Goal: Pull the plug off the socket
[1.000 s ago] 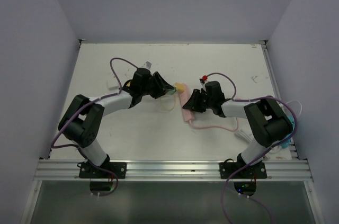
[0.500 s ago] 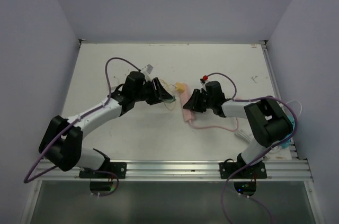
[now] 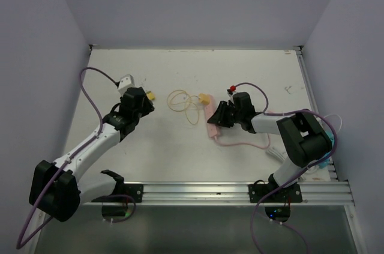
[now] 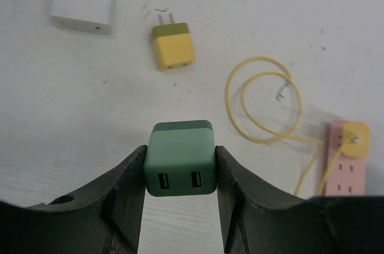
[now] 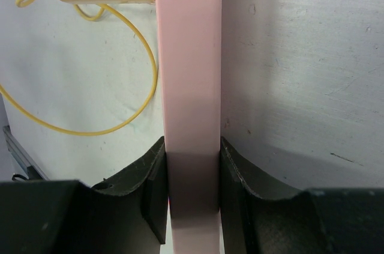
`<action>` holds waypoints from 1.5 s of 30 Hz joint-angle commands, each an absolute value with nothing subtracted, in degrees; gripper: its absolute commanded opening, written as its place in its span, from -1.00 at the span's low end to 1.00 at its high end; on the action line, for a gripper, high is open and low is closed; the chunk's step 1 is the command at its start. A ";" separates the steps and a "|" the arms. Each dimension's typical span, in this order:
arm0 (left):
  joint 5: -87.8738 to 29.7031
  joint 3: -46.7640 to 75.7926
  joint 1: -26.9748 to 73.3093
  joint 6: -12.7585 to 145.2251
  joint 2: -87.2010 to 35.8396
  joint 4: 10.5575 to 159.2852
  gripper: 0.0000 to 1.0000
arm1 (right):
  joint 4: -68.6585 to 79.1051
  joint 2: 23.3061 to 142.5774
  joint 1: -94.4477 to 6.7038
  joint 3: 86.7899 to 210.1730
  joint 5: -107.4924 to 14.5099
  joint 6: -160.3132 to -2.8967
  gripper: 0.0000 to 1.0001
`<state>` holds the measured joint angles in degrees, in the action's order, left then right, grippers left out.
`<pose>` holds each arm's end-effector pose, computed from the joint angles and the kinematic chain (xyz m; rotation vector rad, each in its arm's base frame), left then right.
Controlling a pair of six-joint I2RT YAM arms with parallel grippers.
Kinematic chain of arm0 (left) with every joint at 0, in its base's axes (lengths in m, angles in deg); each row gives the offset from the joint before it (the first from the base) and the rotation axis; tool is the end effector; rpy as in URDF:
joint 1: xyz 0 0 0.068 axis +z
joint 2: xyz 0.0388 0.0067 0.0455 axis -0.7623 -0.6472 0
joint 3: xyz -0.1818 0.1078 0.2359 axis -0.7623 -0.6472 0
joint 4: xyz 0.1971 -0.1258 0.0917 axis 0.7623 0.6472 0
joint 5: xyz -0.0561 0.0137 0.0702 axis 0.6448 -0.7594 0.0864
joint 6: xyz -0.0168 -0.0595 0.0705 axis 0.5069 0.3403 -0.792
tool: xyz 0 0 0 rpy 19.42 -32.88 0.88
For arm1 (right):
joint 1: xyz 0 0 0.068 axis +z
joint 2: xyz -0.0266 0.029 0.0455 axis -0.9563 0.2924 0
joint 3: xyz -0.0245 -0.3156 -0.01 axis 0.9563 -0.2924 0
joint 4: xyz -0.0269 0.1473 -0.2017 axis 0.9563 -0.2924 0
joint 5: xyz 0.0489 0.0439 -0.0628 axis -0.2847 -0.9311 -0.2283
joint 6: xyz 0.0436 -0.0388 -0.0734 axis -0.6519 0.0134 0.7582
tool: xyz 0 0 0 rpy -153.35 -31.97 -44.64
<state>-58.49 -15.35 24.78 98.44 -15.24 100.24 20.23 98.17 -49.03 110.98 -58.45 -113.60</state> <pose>0.2416 -0.0784 0.2693 -0.5561 2.0905 -0.2888 0.2986 0.1638 0.1473 0.1383 2.4719 0.9130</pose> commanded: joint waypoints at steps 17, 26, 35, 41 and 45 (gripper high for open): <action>-69.78 -10.99 35.25 94.64 -38.07 89.49 -1.00 | 2.65 102.23 -50.15 105.72 -47.11 -110.65 -1.00; -67.24 -12.83 35.43 94.91 -41.06 87.99 -0.49 | 2.57 102.67 -50.24 105.98 -47.37 -110.47 -1.00; -65.30 -15.55 35.43 95.79 -40.89 88.08 0.03 | 2.66 102.76 -50.24 106.07 -47.55 -110.47 -1.00; -63.19 -15.73 35.43 95.61 -40.10 88.17 0.42 | 2.39 102.58 -50.15 105.98 -47.55 -110.39 -1.00; -61.43 -16.17 35.43 96.05 -37.12 89.65 0.68 | 1.78 101.71 -50.24 105.81 -48.34 -110.47 -1.00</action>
<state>-62.62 -15.55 35.03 95.60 -40.36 89.64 20.39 97.71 -49.08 110.58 -58.03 -113.73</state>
